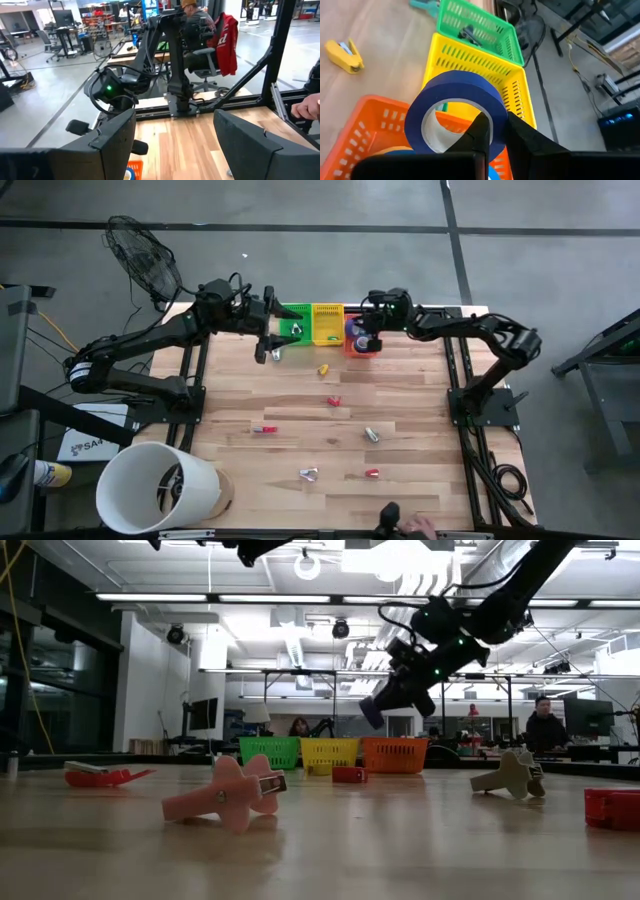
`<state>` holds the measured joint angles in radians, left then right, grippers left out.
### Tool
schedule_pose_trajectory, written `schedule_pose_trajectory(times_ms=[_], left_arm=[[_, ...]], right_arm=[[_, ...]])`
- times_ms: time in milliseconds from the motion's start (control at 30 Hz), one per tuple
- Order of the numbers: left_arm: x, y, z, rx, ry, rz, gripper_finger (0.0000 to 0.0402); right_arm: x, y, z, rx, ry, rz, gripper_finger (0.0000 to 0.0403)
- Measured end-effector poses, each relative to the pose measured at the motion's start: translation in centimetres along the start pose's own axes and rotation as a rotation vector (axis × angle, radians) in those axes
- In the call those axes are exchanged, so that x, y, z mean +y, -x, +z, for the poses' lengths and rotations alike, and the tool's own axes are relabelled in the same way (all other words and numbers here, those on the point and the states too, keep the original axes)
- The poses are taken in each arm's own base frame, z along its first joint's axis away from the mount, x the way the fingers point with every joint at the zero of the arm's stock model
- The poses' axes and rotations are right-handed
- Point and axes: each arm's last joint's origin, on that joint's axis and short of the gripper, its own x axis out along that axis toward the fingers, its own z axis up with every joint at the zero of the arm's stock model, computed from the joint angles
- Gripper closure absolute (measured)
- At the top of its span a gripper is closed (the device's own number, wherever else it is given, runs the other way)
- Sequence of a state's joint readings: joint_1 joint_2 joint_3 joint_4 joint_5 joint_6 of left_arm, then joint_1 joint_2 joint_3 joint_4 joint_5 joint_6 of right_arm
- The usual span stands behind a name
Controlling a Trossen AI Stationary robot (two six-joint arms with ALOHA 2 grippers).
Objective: Pick and place Stapler, Stapler remover, tape
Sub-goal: Put the purple tape into the orange bin
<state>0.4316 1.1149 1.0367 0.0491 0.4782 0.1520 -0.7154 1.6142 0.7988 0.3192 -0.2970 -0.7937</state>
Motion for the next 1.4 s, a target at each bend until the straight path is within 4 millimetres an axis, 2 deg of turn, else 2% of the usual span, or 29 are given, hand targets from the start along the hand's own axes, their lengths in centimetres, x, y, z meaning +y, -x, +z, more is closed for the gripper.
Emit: schedule_pose_trajectory(times_ms=[167, 533, 667, 1167, 1400], left_arm=[[0.1, 0.0, 0.0, 0.005, 0.000, 0.030, 0.0137], [0.1, 0.0, 0.0, 0.007, 0.000, 0.046, 0.0137], [0.1, 0.0, 0.0, 0.007, 0.000, 0.046, 0.0138], [0.1, 0.0, 0.0, 0.007, 0.000, 0.046, 0.0138], [0.1, 0.0, 0.0, 0.007, 0.000, 0.046, 0.0138]], right_arm=[[0.2, -0.2, -1.2, -0.008, -0.009, -0.008, 0.0363], [0.5, -1.3, -1.9, -0.022, -0.008, -0.013, 0.0356], [0.7, -1.7, -2.3, 0.001, -0.007, -0.022, 0.0342], [0.2, -1.7, -1.9, -0.014, 0.033, -0.094, 0.0286], [0.7, -1.9, -2.0, 0.010, 0.092, -0.056, 0.0277]])
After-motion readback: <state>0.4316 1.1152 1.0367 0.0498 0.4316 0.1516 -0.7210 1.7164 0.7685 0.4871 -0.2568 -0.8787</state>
